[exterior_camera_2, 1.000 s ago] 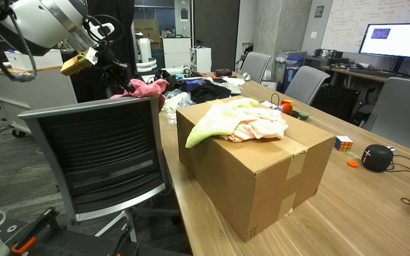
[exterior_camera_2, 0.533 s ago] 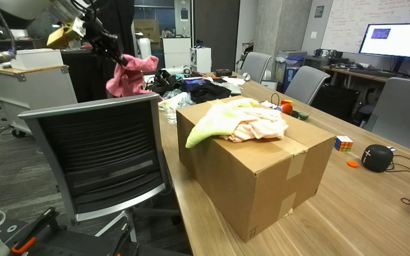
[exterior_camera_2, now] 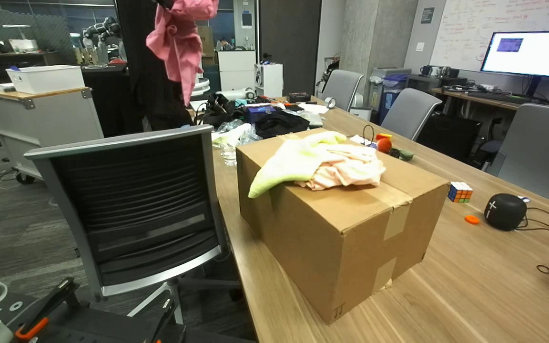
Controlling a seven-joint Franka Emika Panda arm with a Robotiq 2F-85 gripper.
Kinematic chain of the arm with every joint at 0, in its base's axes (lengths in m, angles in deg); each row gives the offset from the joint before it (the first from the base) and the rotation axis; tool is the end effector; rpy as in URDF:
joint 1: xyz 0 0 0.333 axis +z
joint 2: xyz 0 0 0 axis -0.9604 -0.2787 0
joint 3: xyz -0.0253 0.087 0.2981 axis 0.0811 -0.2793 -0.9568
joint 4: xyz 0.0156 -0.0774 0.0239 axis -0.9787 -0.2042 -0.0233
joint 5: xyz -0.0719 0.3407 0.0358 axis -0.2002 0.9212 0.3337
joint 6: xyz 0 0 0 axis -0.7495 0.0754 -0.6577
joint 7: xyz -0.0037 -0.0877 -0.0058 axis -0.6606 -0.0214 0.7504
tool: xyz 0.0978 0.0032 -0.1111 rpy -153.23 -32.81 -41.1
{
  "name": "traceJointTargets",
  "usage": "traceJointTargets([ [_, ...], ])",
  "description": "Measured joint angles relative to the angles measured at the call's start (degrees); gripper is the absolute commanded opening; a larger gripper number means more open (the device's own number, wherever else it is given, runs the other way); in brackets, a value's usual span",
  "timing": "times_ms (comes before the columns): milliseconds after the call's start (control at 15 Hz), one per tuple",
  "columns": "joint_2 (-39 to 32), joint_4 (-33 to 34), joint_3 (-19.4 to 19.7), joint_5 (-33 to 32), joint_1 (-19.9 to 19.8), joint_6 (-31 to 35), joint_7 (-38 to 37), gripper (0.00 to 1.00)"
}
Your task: Remove all the clothes from the chair and put them on top of the box
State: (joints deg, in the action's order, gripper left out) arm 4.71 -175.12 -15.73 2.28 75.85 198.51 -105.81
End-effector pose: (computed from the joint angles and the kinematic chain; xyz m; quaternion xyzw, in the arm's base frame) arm 0.4585 0.0823 0.6042 0.9027 -0.1028 0.3715 0.1911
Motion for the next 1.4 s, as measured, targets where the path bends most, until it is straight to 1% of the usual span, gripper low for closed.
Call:
traceJointTargets([
  [200,-0.96,2.67,0.38,-0.88,-3.01,-3.32,0.09,0.04],
  [333,-2.29,4.36,1.41,-1.43,-5.06,-5.40,0.10,0.05],
  [733,-7.07,10.66,6.91,-2.97,-9.94,-10.32,-0.19,0.04],
  [1000,-9.57,15.06,10.37,-6.50,-12.62,-12.31,-3.47,0.04],
  [1067,-10.20,16.10,11.20,-7.14,-13.08,-12.75,-4.35,0.33],
  [1133,-10.84,17.06,11.96,-7.72,-13.38,-13.18,-5.17,0.35],
  [1200,-11.46,17.88,12.66,-8.04,-13.51,-13.62,-5.64,0.40],
  [1267,-12.07,18.64,13.21,-8.38,-13.54,-14.02,-5.94,0.49],
  [1400,-13.11,19.60,13.85,-8.49,-13.53,-14.81,-5.98,0.63],
])
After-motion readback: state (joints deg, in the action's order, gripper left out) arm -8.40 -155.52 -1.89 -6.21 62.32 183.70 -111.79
